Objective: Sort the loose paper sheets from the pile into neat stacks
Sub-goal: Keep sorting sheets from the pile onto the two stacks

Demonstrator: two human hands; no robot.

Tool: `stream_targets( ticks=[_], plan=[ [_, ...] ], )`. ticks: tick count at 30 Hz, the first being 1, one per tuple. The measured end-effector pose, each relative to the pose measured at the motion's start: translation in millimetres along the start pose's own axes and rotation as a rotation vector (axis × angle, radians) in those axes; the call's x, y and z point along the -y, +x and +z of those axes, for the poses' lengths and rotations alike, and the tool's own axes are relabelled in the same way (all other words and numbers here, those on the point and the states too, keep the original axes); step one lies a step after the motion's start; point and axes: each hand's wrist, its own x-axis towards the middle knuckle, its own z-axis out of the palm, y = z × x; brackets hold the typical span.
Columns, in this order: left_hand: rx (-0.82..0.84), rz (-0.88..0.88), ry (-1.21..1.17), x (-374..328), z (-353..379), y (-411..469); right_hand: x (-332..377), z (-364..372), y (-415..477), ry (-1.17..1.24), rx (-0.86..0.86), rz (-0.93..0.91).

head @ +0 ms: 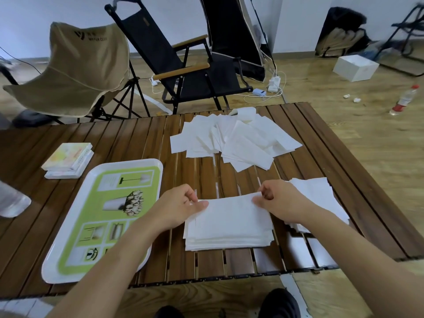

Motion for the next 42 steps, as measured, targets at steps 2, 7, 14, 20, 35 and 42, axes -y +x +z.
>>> stream_targets(
  ticks=[2,7,14,20,35,42],
  plan=[
    [-0.002,-0.016,0.040,0.5,1.8,0.6,1.3,1.9,-2.7,-0.002,0.010,-0.004],
    [0.035,-0.054,0.169,2.6,4.7,-2.4,2.1,7.8,1.8,-0.219,-0.167,-0.012],
    [0.058,-0.039,0.221,1.3,6.5,-4.3,-7.3,11.4,31.2,-0.506,-0.194,-0.106],
    [0.078,-0.043,0.219,1.8,6.4,-3.7,-5.7,24.2,41.8,-0.609,-0.178,-0.064],
    [0.028,-0.052,0.319,-8.4,-1.3,-8.7,-3.0,-2.9,42.7,-0.212,-0.562,-0.076],
    [-0.152,0.019,-0.003,-30.6,-5.8,-12.7,24.1,-35.4,5.5,0.650,-0.357,-0.032]
  ],
)
